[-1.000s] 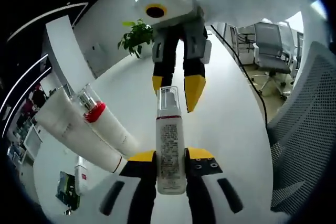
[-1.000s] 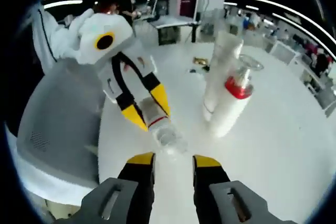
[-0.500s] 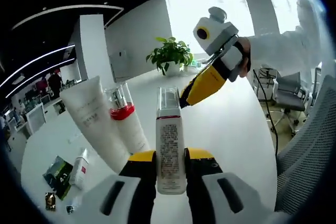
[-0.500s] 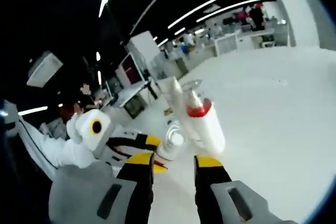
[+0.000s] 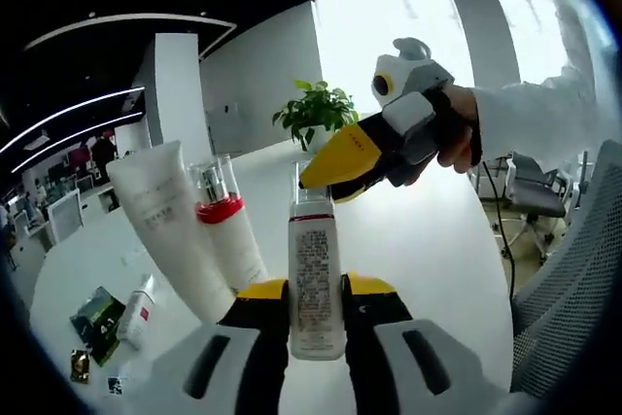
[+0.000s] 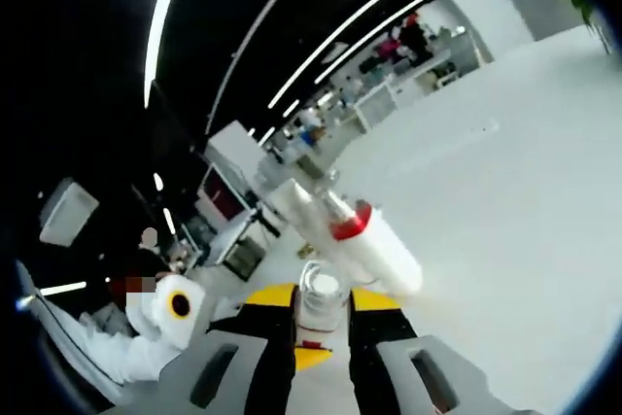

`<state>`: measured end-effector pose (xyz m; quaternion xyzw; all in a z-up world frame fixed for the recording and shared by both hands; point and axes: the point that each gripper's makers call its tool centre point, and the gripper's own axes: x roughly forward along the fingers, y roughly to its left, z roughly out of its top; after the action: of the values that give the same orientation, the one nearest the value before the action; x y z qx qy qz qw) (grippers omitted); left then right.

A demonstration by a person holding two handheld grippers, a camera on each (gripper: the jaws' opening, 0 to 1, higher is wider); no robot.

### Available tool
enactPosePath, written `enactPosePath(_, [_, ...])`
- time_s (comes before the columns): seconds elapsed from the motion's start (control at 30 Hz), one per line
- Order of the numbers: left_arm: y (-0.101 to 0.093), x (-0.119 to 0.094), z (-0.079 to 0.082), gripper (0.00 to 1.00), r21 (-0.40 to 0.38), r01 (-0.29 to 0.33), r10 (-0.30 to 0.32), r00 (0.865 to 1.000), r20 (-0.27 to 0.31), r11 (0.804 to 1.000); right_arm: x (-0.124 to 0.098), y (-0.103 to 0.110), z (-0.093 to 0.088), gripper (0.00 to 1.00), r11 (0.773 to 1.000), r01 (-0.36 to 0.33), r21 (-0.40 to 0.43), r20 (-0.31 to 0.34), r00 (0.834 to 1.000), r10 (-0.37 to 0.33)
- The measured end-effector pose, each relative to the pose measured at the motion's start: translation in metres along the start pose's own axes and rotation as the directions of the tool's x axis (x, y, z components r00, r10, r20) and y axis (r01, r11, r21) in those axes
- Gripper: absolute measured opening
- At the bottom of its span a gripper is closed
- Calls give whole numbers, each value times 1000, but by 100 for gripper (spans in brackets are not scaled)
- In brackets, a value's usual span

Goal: Arrange the skincare products in the storage area until every visible bottle or jar stands upright without overlapping.

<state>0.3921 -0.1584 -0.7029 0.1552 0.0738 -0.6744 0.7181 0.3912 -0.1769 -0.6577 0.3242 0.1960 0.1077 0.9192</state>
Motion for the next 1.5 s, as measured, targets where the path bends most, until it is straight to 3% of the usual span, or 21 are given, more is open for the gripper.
enactPosePath(0.27, [6,7,-19,21,-42,-26,23,997,-69,999,9,10,-10,10,984,87,-154,-3,996,-88])
enactPosePath(0.3, [7,7,-20,21,-41,-31,27,997,-74,999,12,-1,-4,10,979,101,-176,2,995,-102])
enactPosePath(0.53, [13,14,-27,23,5,-68,68,992,-107,998,17,-4,-6,10,961,158,-228,11,987,-159])
enactPosePath(0.63, [15,14,-27,23,28,-74,77,991,-114,997,17,-6,-3,10,946,191,-263,20,981,-192])
enactPosePath(0.7, [17,15,-31,24,41,-77,82,988,-133,996,15,-15,3,10,906,254,-339,40,966,-256])
enactPosePath(0.73, [17,15,-33,24,36,-79,83,987,-139,996,16,-16,4,10,898,268,-348,47,962,-268])
enactPosePath(0.83, [20,16,-37,22,25,-85,88,984,-153,996,18,-15,7,10,899,273,-343,56,961,-271])
enactPosePath(0.9, [22,16,-37,21,19,-96,98,984,-151,995,19,-22,9,10,846,318,-428,68,945,-321])
enactPosePath(0.93, [23,17,-36,20,6,-97,97,984,-148,995,19,-26,9,10,790,341,-509,68,931,-358])
enactPosePath(0.97, [24,18,-36,18,1,-100,99,984,-147,995,20,-28,8,10,762,351,-545,66,924,-378])
enactPosePath(1.0, [26,19,-36,17,0,-104,103,984,-148,995,22,-26,7,10,753,345,-560,69,925,-373])
enactPosePath(1.13, [29,22,-39,17,-13,-110,106,981,-160,994,31,-23,8,10,779,345,-524,72,929,-363])
enactPosePath(1.2, [29,22,-40,17,-8,-109,106,981,-163,994,31,-28,11,10,756,377,-535,90,915,-393])
enactPosePath(1.33, [29,24,-42,16,-10,-110,107,980,-171,994,32,-32,11,10,762,396,-513,88,907,-412])
enactPosePath(1.5, [28,30,-43,16,-15,-108,104,979,-175,994,32,-36,10,10,733,420,-535,94,892,-442])
